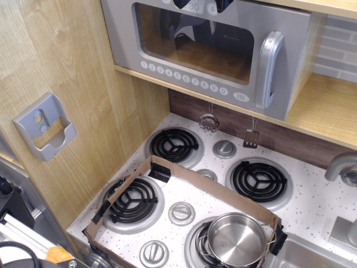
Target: Open microwave
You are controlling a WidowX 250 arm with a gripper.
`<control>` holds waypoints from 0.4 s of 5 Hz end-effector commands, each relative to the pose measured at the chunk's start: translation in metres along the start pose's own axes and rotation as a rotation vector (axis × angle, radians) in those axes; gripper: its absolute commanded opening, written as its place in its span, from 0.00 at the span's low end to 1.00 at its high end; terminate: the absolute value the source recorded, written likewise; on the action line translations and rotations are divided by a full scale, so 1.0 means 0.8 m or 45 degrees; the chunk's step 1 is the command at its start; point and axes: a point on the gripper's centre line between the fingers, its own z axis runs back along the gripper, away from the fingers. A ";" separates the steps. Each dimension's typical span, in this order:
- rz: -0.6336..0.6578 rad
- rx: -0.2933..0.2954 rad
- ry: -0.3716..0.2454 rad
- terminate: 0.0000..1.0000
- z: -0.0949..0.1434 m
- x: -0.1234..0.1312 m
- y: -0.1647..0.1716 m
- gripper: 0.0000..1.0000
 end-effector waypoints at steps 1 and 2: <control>0.000 0.000 0.000 0.00 0.000 0.000 0.000 1.00; 0.051 -0.010 -0.094 0.00 0.002 -0.006 -0.018 1.00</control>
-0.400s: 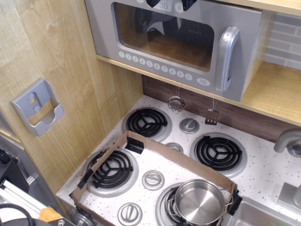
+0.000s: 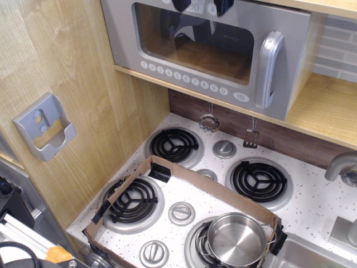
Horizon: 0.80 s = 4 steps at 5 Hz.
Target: Open microwave
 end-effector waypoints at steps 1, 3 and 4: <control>0.092 -0.016 -0.169 0.00 0.018 -0.006 -0.037 1.00; 0.091 -0.034 -0.224 0.00 0.027 -0.012 -0.090 1.00; -0.028 0.011 -0.224 0.00 0.017 -0.012 -0.109 1.00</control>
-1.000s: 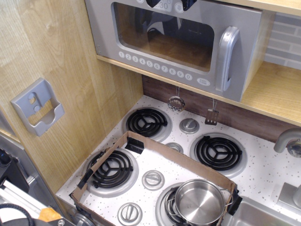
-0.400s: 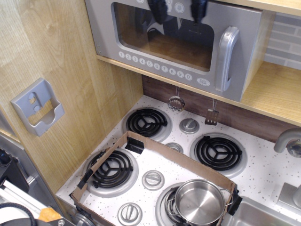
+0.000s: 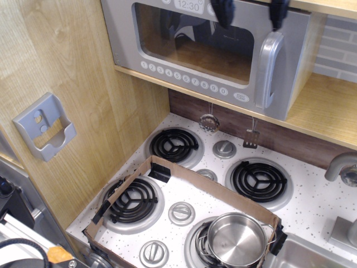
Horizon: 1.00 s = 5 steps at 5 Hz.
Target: Open microwave
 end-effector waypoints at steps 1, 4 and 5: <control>-0.249 0.035 -0.100 0.00 0.001 0.003 -0.017 1.00; -0.177 -0.010 -0.114 0.00 -0.038 -0.007 -0.001 1.00; -0.138 -0.001 -0.113 0.00 -0.049 -0.004 0.001 1.00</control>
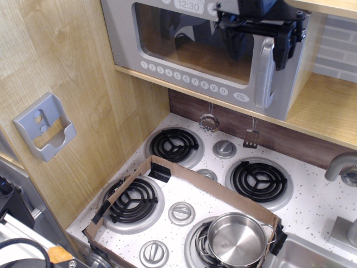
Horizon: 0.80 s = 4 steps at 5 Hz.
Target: Open microwave
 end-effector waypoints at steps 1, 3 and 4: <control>0.082 0.031 -0.047 0.00 0.001 0.021 0.003 1.00; 0.108 0.085 -0.128 0.00 0.000 0.032 -0.010 1.00; 0.122 0.100 -0.164 0.00 0.000 0.029 -0.013 0.00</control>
